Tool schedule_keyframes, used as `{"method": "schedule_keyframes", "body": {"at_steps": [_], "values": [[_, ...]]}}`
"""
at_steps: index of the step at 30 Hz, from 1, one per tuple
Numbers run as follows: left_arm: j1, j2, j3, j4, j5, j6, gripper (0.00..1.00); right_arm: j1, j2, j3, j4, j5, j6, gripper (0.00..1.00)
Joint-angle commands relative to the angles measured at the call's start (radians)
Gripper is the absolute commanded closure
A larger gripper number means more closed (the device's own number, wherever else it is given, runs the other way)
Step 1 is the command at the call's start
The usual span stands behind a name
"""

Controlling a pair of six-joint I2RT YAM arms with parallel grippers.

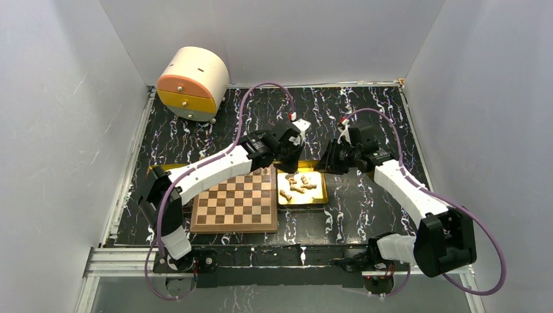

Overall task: Set up the chess pieces on the board
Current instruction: Place the chess piece on the chessboard.

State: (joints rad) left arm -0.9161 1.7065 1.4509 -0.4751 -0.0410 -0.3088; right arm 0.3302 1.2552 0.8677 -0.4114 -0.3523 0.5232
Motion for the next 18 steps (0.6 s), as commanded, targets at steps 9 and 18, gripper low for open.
{"method": "schedule_keyframes", "body": {"at_steps": [9,18], "values": [[0.092,-0.147,-0.113,0.145,0.136,-0.177,0.97,0.097,-0.124,-0.236,0.640,-0.209,0.371,0.55],[0.099,-0.183,-0.118,0.192,0.157,-0.242,0.98,0.165,-0.149,-0.266,0.749,-0.109,0.462,0.44]]}}
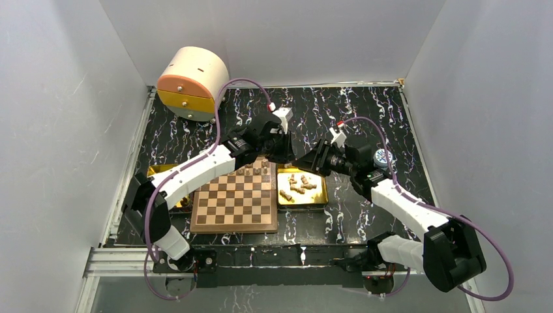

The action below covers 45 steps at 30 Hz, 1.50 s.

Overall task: Set up the chess pieces on the board
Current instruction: Place the chess piece on the chessboard.

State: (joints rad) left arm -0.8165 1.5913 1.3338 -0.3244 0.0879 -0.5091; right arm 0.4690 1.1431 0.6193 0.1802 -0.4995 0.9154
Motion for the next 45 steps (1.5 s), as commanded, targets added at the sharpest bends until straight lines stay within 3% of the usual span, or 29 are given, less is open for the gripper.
{"method": "schedule_keyframes", "body": {"at_steps": [1,10,17,28,33,45], "values": [[-0.001,-0.069,0.001,0.043,0.032,-0.046,0.98,0.034,-0.036,-0.017,0.155,0.052,0.073,0.43],[0.000,-0.068,-0.002,0.048,0.024,-0.036,0.98,0.052,-0.075,-0.018,0.067,0.138,0.026,0.43],[0.024,-0.053,0.042,-0.091,-0.074,0.057,0.96,0.053,-0.116,-0.019,-0.058,0.162,-0.046,0.43],[0.249,-0.082,0.064,-0.236,-0.136,0.185,0.95,0.053,-0.090,-0.031,-0.111,0.115,-0.054,0.41],[0.306,-0.084,0.068,-0.307,-0.247,0.248,0.95,0.052,-0.091,-0.027,-0.111,0.099,-0.070,0.45],[0.471,-0.018,0.010,-0.337,-0.197,0.306,0.92,0.052,-0.089,-0.022,-0.120,0.086,-0.085,0.45]]}}
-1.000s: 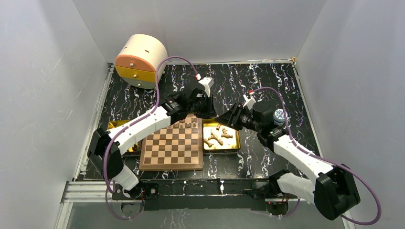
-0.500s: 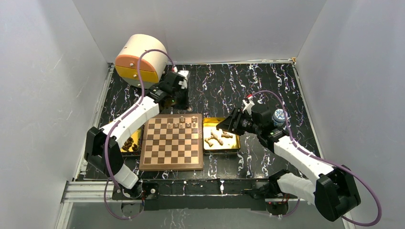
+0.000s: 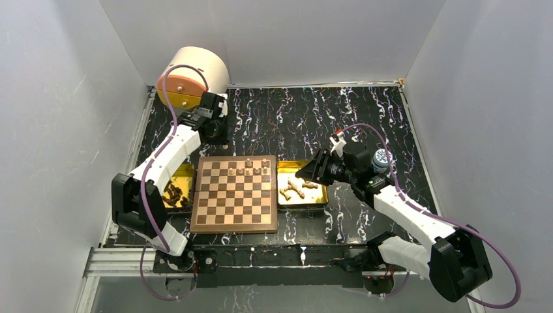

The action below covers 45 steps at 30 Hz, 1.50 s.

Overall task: Set up the chess pieces on the board
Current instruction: Place the chess piece on the chessboard.

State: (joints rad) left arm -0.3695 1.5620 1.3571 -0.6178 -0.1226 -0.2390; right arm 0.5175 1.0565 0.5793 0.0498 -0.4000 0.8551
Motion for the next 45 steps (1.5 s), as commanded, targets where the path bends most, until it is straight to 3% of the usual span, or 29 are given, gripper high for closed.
{"method": "schedule_keyframes", "body": {"at_steps": [1,24,45], "values": [[0.025,0.022,-0.013,-0.049,0.015,0.041,0.92,0.004,-0.003,0.018,0.009,-0.010,-0.026,0.45],[0.043,0.094,-0.123,0.008,0.073,0.085,0.91,0.003,0.027,0.032,0.007,-0.012,-0.038,0.46],[0.045,0.110,-0.153,0.033,0.009,0.093,0.88,0.005,0.005,0.030,-0.008,-0.007,-0.049,0.45]]}}
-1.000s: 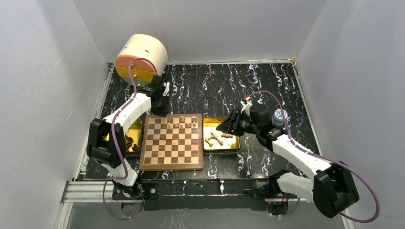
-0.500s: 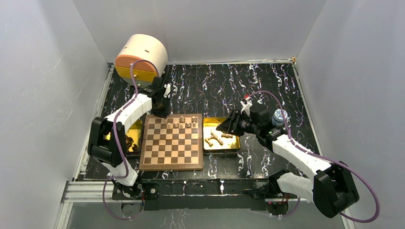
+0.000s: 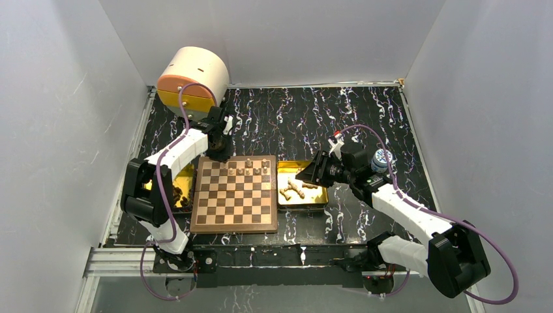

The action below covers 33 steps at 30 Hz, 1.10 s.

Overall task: Set up the chess pieces on the board
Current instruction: Place the chess piece on the chessboard, then pick up the chess piece from the storage box.

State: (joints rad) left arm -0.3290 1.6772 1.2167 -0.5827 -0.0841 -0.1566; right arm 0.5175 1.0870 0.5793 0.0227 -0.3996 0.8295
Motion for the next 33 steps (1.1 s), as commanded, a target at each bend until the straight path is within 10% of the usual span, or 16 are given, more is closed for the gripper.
{"method": "schedule_keyframes", "body": {"at_steps": [1,33], "values": [[0.006,-0.005,-0.011,0.000,-0.034,0.012,0.88,0.004,-0.024,0.029,0.018,-0.007,-0.024,0.45],[0.006,-0.317,-0.030,0.130,0.225,-0.011,0.51,0.009,0.171,0.199,-0.198,0.261,-0.056,0.53]]}}
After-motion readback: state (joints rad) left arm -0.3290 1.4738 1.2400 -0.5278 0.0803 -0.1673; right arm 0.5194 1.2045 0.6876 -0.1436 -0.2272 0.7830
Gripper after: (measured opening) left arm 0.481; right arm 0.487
